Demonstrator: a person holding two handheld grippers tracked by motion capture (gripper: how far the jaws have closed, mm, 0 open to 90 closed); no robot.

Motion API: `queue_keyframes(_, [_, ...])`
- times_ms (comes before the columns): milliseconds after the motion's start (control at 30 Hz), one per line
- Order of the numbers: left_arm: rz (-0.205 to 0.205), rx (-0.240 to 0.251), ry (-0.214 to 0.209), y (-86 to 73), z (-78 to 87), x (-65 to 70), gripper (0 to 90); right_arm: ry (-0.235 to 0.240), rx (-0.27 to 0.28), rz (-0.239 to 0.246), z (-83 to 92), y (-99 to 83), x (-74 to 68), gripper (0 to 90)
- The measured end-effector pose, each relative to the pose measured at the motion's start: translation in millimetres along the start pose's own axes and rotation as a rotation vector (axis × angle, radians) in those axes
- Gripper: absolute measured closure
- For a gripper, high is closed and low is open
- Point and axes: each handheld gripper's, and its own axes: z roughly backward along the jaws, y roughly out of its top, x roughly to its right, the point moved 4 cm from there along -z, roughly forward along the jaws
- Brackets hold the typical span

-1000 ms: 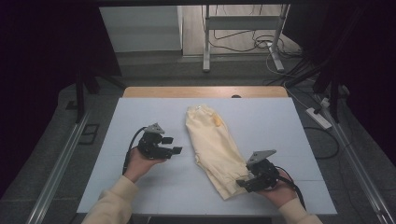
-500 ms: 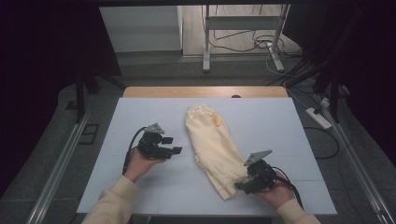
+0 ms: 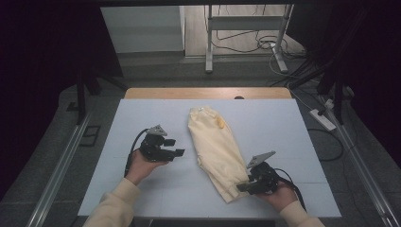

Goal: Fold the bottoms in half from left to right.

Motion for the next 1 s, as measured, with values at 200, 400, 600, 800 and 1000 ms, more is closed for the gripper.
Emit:
queue_keyframes(200, [0.001, 0.001, 0.0, 0.0, 0.2, -0.2, 35.8, 0.025, 0.002, 0.012, -1.7, 1.4, -4.8, 59.8])
queue_keyframes(400, [0.003, 0.003, -0.001, 0.0, 0.3, -0.4, 35.8, 0.037, -0.002, 0.039, -6.5, 4.8, -16.9, 59.8])
queue_keyframes(600, [0.002, 0.003, 0.0, 0.0, 0.3, -0.2, 35.7, 0.045, -0.006, 0.063, -10.7, 8.1, -26.6, 60.1])
queue_keyframes(800, [0.002, 0.003, 0.0, 0.0, 0.5, -0.2, 35.7, 0.053, -0.004, 0.086, -14.8, 10.9, -36.3, 60.1])
queue_keyframes(1000, [0.003, 0.005, 0.001, 0.0, 0.9, -0.4, 35.7, 0.065, -0.005, 0.111, -18.5, 13.6, -45.0, 60.1])
